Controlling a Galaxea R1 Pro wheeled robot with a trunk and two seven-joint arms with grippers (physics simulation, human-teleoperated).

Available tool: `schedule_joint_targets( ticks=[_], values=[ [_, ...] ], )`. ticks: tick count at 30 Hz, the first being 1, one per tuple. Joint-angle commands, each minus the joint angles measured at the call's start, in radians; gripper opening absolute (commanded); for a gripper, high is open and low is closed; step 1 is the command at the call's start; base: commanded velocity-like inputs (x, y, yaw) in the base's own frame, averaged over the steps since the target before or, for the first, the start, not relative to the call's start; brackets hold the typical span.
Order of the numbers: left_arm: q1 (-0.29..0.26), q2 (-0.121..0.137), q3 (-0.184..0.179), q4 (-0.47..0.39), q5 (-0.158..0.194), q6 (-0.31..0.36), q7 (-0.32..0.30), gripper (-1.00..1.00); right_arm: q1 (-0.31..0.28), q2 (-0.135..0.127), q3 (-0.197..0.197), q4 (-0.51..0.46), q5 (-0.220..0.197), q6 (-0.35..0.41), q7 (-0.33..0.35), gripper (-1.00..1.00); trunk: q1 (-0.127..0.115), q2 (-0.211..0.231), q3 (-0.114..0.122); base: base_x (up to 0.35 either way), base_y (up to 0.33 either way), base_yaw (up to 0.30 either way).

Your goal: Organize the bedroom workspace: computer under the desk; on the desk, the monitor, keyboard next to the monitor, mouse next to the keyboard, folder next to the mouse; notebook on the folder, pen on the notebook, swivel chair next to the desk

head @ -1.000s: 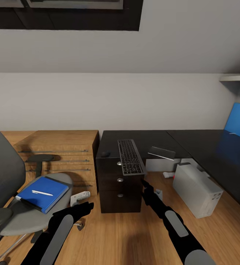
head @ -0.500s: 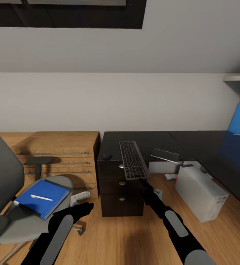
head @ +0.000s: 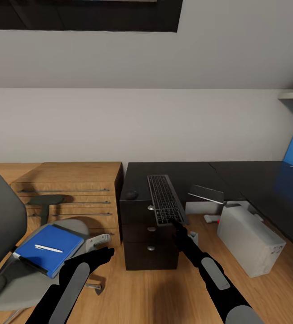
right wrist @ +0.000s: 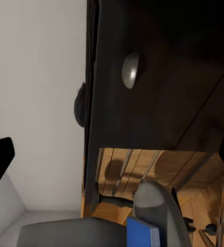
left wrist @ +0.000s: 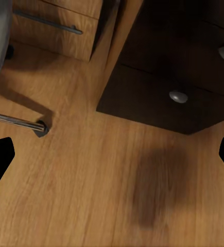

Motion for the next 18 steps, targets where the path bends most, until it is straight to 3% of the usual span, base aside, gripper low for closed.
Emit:
schedule_joint_targets(
  ticks=[1,18],
  values=[
    [-0.001,0.001,-0.002,-0.001,0.010,0.001,0.010,1.00,-0.001,0.000,0.000,0.000,-0.008,0.004,0.001,1.00,0.000,0.000,-0.001,0.051,0.017,0.000],
    [-0.001,0.001,-0.002,-0.001,0.014,0.002,0.010,1.00,-0.001,0.000,0.001,0.002,-0.009,0.005,-0.001,1.00,0.000,0.000,-0.001,0.096,0.064,0.000]
  ],
)
